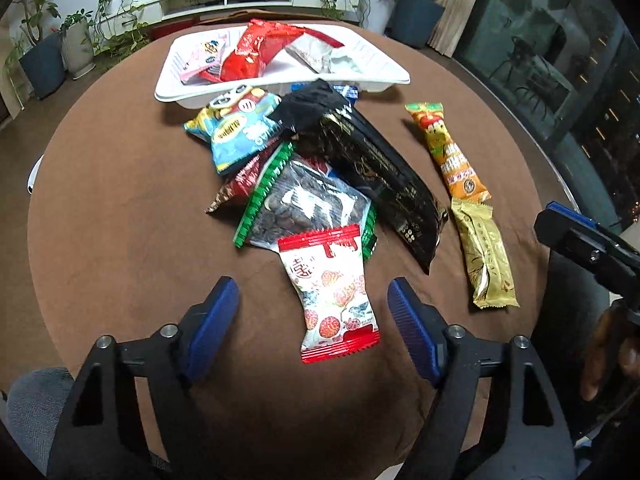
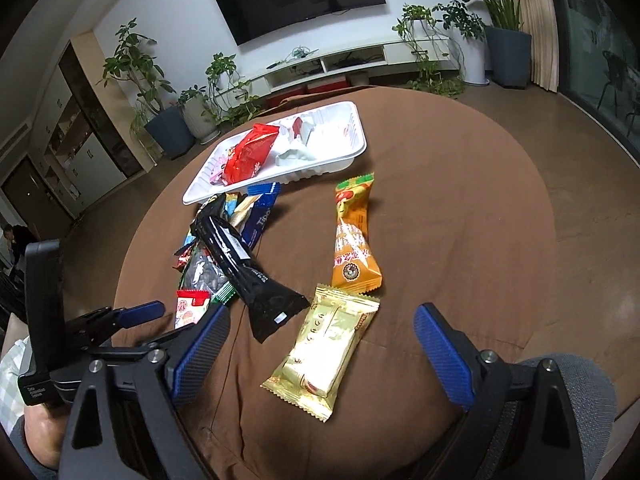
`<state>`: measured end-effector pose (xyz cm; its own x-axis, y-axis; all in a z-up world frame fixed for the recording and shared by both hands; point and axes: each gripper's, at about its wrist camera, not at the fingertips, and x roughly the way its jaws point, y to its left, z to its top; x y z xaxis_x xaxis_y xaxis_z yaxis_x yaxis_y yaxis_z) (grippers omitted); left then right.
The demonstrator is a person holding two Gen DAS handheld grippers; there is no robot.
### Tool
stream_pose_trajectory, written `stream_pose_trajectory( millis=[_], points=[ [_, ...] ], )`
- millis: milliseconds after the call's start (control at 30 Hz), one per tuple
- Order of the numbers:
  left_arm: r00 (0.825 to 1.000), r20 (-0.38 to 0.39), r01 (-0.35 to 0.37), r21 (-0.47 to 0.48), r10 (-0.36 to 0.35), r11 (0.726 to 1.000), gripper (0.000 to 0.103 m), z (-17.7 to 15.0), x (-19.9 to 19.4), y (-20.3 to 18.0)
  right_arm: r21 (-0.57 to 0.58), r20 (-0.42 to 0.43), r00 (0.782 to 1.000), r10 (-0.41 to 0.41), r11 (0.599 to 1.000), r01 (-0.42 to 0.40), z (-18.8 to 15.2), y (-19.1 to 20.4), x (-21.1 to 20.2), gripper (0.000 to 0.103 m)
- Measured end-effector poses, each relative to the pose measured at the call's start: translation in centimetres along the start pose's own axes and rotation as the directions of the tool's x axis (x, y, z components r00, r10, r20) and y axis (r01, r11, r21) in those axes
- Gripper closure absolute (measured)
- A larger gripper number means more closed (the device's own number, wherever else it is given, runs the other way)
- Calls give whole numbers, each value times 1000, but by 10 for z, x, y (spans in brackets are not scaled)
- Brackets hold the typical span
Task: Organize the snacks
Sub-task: 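Withdraw both tools from the tray toward the remaining snacks, then grasp the strawberry-print packet with the left tool while the right tool grasps the gold bar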
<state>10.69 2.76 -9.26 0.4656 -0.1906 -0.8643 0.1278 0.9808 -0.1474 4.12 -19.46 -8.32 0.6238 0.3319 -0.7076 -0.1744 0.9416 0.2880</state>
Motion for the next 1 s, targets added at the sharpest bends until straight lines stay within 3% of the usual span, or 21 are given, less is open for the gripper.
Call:
stream_pose_trajectory(
  millis=[200, 367, 467, 533, 600, 1000],
  points=[
    [1000, -19, -8, 2, 8, 1000, 28, -1, 8, 0, 0, -6, 1000, -8, 1000, 8, -1, 1, 2, 7],
    [1000, -12, -14, 7, 14, 1000, 37, 2, 9, 1, -8, -13, 1000, -10, 1000, 10, -4, 3, 4, 7],
    [1000, -9, -4, 12, 5, 1000, 49, 3, 8, 3, -10, -21, 1000, -11, 1000, 11, -5, 4, 6, 7],
    [1000, -9, 3, 24, -3, 1000, 63, 3, 7, 3, -9, -24, 1000, -13, 1000, 13, -6, 4, 6, 7],
    [1000, -8, 10, 29, -10, 1000, 67, 2, 7, 3, -9, -26, 1000, -14, 1000, 14, -6, 5, 6, 7],
    [997, 0, 74, 41, -74, 996, 77, -4, 0, 9, 7, -74, 997, -35, 999, 35, -10, 1, 14, 7]
  ],
)
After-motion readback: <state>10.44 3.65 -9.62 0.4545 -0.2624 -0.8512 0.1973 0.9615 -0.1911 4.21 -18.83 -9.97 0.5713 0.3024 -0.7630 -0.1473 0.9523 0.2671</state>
